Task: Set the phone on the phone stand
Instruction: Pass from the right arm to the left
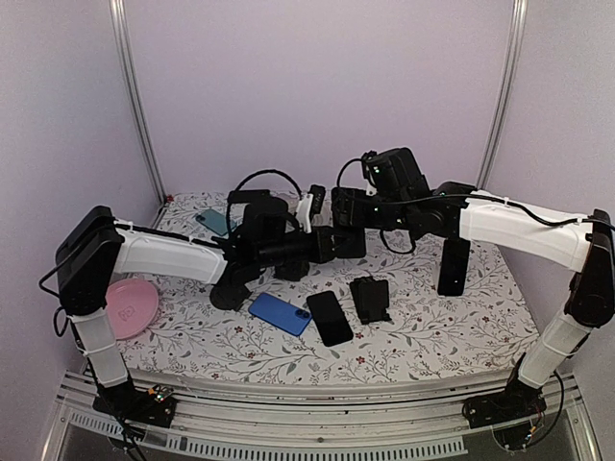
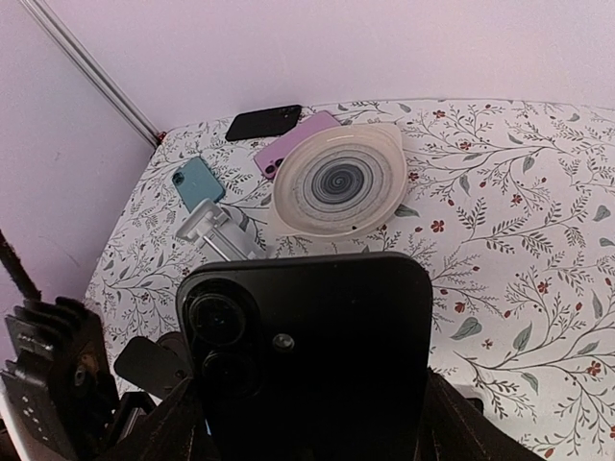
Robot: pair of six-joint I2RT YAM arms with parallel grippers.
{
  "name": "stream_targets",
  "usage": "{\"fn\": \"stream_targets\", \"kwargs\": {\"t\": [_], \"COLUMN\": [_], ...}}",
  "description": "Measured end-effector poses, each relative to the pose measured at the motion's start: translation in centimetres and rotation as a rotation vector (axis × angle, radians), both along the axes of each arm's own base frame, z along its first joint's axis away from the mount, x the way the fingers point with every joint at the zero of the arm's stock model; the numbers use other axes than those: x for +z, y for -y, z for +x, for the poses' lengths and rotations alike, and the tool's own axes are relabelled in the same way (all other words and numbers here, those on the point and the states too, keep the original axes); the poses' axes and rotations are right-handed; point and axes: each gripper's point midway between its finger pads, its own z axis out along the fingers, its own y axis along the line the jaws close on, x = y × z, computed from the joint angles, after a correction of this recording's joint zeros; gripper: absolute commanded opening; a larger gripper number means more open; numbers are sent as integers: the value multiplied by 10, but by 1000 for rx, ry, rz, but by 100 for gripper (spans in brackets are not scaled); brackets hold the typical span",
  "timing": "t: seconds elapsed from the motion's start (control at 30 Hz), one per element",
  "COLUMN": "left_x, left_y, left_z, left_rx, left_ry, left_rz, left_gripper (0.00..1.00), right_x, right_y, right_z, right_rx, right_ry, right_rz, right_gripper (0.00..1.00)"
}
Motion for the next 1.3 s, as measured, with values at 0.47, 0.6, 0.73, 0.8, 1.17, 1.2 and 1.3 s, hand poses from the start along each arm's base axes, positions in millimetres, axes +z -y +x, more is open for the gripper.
{"fn": "stream_targets", "kwargs": {"t": [0.47, 0.6, 0.73, 0.8, 1.17, 1.2, 1.3], "left_x": [-3, -3, -4, -4, -5, -5, -5], "left_y": [-2, -2, -3, -3, -4, -4, -4], "left_z": [3, 3, 3, 3, 3, 3, 2], "left_rx": [11, 11, 11, 12, 14, 15, 14], "left_ry": [-24, -24, -22, -21, -12, -12, -6], "left_rz": [-1, -1, -2, -2, 1, 1, 4], "left_gripper": [0, 0, 0, 0, 0, 0, 0], "right_x": [1, 1, 1, 1, 1, 1, 1], "right_y": [-1, -1, -1, -1, -2, -2, -1], "right_z": [-1, -1, -1, -2, -2, -3, -3], "right_rx": [5, 5, 6, 6, 10, 10, 11], "right_ry": [1, 1, 0, 0, -1, -2, -1], "right_rz": [4, 5, 4, 4, 4, 3, 5], "right_gripper": [56, 57, 57, 57, 60, 60, 63]}}
